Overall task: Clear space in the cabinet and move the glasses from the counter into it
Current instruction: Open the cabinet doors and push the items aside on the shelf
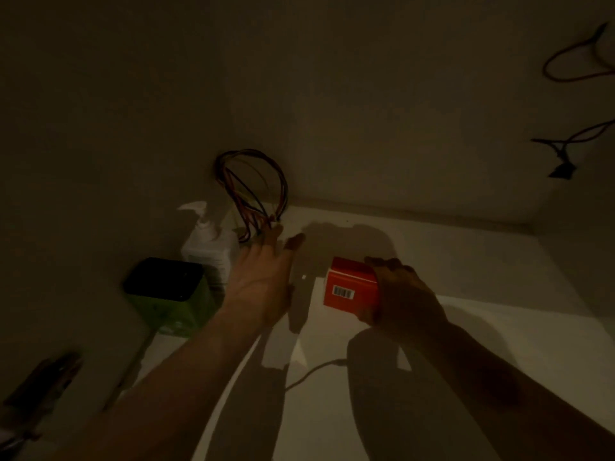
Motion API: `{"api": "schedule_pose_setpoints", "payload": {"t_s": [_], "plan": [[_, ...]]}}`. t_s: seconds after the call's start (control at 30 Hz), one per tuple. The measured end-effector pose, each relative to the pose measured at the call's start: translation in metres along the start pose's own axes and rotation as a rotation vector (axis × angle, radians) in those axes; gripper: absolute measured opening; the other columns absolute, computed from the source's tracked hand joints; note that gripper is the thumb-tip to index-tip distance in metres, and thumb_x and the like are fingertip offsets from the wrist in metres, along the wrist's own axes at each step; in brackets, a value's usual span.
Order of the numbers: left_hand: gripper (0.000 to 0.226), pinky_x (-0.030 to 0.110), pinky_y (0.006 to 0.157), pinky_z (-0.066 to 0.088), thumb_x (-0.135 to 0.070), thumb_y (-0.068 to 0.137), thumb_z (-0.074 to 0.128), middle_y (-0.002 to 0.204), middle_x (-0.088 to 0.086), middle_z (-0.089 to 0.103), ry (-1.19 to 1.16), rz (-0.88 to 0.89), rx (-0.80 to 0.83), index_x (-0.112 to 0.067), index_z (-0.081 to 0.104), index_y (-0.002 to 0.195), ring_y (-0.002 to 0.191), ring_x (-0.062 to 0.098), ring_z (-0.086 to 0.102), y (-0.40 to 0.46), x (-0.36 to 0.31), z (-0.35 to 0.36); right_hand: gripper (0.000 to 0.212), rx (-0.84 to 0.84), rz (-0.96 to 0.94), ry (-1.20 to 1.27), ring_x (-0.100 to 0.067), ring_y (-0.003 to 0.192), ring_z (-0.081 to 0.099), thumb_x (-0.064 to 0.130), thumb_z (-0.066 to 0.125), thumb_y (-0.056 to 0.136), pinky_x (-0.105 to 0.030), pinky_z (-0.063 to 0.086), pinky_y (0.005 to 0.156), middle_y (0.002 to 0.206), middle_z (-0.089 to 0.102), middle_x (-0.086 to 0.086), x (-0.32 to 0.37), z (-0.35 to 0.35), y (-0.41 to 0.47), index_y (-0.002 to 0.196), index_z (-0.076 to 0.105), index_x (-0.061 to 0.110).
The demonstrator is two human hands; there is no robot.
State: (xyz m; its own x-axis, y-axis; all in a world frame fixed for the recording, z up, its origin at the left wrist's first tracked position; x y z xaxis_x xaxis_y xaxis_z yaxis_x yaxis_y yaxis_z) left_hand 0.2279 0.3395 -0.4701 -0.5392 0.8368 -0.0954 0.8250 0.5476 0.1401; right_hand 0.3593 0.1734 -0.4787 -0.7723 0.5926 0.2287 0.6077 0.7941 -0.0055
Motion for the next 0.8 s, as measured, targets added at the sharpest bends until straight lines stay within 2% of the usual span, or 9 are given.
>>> {"api": "schedule_pose_setpoints", "payload": {"t_s": [0.03, 0.1, 0.2, 0.27, 0.43, 0.63, 0.7, 0.73, 0.8], "plan": [[0.087, 0.045, 0.113, 0.027, -0.038, 0.084, 0.073, 0.161, 0.008, 0.018, 0.054, -0.014, 0.061, -0.036, 0.019, 0.152, 0.144, 0.032, 0.024, 0.011, 0.002, 0.005, 0.088, 0.001, 0.01, 0.012, -0.028, 0.127, 0.052, 0.041, 0.078, 0.083, -0.046, 0.049, 0.104, 0.143, 0.049, -0.01, -0.001, 0.001, 0.001, 0.153, 0.03, 0.018], [0.074, 0.045, 0.103, 0.041, -0.036, 0.086, 0.071, 0.151, 0.009, 0.035, 0.093, -0.028, 0.156, -0.032, 0.03, 0.147, 0.132, 0.033, 0.043, 0.019, 0.003, 0.013, 0.085, -0.009, 0.015, 0.018, -0.031, 0.128, 0.051, 0.035, 0.078, 0.085, -0.048, 0.048, 0.105, 0.143, 0.048, -0.012, -0.003, 0.002, 0.002, 0.153, 0.031, 0.016], [0.062, 0.044, 0.086, 0.053, -0.021, 0.088, 0.068, 0.135, 0.012, 0.044, 0.016, -0.021, 0.181, -0.027, 0.036, 0.141, 0.109, 0.033, 0.057, 0.015, 0.003, 0.018, 0.083, 0.016, 0.014, 0.011, -0.032, 0.128, 0.053, 0.031, 0.079, 0.085, -0.046, 0.047, 0.106, 0.144, 0.045, -0.013, -0.003, 0.005, 0.001, 0.151, 0.034, 0.013], [0.058, 0.043, 0.081, 0.053, -0.016, 0.089, 0.064, 0.131, 0.014, 0.044, -0.012, -0.005, 0.165, -0.025, 0.036, 0.139, 0.104, 0.034, 0.057, 0.008, 0.002, 0.016, 0.078, 0.029, 0.019, 0.023, -0.032, 0.126, 0.055, 0.032, 0.08, 0.083, -0.045, 0.048, 0.106, 0.142, 0.046, -0.013, -0.004, 0.005, -0.002, 0.148, 0.04, 0.012], [0.045, 0.045, 0.077, 0.055, -0.019, 0.086, 0.067, 0.12, 0.008, 0.045, -0.09, 0.031, 0.17, -0.026, 0.047, 0.125, 0.093, 0.031, 0.058, -0.03, 0.009, -0.008, 0.07, 0.009, -0.038, 0.066, -0.027, 0.12, 0.059, 0.032, 0.084, 0.079, -0.042, 0.052, 0.099, 0.135, 0.055, -0.01, 0.005, -0.004, -0.025, 0.138, 0.049, 0.016], [0.042, 0.034, 0.069, 0.052, -0.035, 0.086, 0.071, 0.11, -0.007, 0.047, -0.136, 0.036, 0.11, -0.039, 0.046, 0.119, 0.083, 0.016, 0.058, -0.111, 0.05, -0.044, 0.06, 0.062, -0.19, 0.138, -0.013, 0.105, 0.064, 0.046, 0.08, 0.079, -0.033, 0.055, 0.091, 0.117, 0.062, 0.004, 0.043, -0.003, -0.073, 0.128, 0.056, 0.021], [0.037, 0.027, 0.071, 0.05, -0.02, 0.081, 0.076, 0.098, -0.009, 0.054, -0.142, 0.052, 0.11, -0.028, 0.055, 0.11, 0.079, 0.009, 0.057, -0.128, 0.066, -0.046, 0.057, 0.082, -0.239, 0.151, -0.013, 0.103, 0.063, 0.041, 0.08, 0.079, -0.031, 0.055, 0.091, 0.116, 0.062, 0.004, 0.064, 0.001, -0.086, 0.127, 0.058, 0.021], [0.026, 0.025, 0.071, 0.048, -0.01, 0.079, 0.075, 0.088, -0.007, 0.058, -0.147, 0.034, 0.116, -0.018, 0.06, 0.1, 0.076, 0.008, 0.057, -0.132, 0.073, -0.047, 0.054, 0.09, -0.262, 0.163, -0.013, 0.102, 0.062, 0.039, 0.08, 0.079, -0.03, 0.054, 0.09, 0.114, 0.062, 0.004, 0.075, 0.003, -0.091, 0.126, 0.059, 0.021], [0.006, 0.033, 0.072, 0.047, -0.006, 0.089, 0.061, 0.076, 0.003, 0.058, -0.136, 0.004, 0.115, -0.008, 0.059, 0.083, 0.064, 0.008, 0.058, -0.136, 0.089, -0.045, 0.053, 0.111, -0.298, 0.175, -0.012, 0.102, 0.06, 0.04, 0.077, 0.08, -0.03, 0.054, 0.091, 0.114, 0.06, 0.006, 0.098, 0.009, -0.099, 0.127, 0.058, 0.022]]}}
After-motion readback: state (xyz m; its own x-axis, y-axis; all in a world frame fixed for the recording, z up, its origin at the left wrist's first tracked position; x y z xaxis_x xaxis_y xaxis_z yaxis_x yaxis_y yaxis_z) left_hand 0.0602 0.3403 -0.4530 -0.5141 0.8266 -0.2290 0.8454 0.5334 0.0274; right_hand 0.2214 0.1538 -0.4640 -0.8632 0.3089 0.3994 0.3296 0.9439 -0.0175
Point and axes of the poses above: each hand's wrist, its own y-axis towards the middle knuckle, its own z-axis out of the palm, x = y × z, the point moved 6 cm from there along y, towards the middle knuckle
